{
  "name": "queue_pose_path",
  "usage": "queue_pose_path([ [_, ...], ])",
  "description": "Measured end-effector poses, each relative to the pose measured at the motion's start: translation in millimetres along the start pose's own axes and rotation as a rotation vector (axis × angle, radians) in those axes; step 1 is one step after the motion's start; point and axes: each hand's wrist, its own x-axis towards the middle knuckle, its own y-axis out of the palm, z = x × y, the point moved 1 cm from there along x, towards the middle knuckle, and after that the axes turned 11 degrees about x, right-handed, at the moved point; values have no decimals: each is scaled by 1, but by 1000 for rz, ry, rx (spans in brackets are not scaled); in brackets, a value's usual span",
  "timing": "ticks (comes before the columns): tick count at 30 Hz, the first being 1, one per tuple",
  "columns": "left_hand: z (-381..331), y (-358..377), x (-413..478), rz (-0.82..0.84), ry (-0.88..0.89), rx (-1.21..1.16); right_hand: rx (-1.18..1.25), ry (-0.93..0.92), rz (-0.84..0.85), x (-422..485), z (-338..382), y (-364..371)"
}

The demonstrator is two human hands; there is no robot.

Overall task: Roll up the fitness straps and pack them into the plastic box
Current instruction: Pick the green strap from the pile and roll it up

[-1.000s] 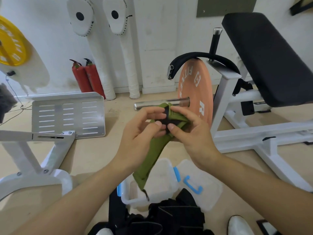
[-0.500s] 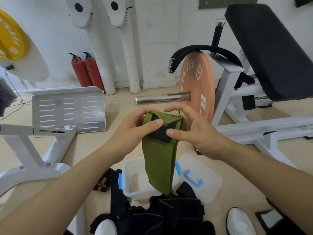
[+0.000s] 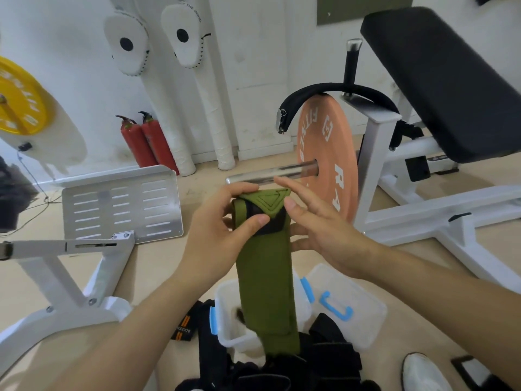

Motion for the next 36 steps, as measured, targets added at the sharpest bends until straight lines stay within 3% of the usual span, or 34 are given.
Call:
queue_pose_path([
  [4,1,0,0,27,193,148,-22,-54,-49,0,3,-1],
  [8,3,1,-1,61,222,129,-88,-114,-41,-3,5,-5],
  [10,5,0,-1,111,153,79,-116,-150,-38,-4,6,-7],
  [15,-1,-2,-2,361,-268,-204,-240,-282,2,-6,5,-8],
  [17,-3,-2,-1,381,-317,-220,-312,-318,14,-8,3,-9],
  [25,1,5,-3,240,-332,-316,-418,-340,31,-9,-6,-14],
  [30,1,-4,-2,161,-222,-333,-282,-167,92,-9,2,-15],
  [33,-1,-9,-3,130,-93,-248,-82,-9,80,-9,7,-14],
  [36,0,-7,-5,109,-1,-174,-37,-7,34,-8,7,-12],
])
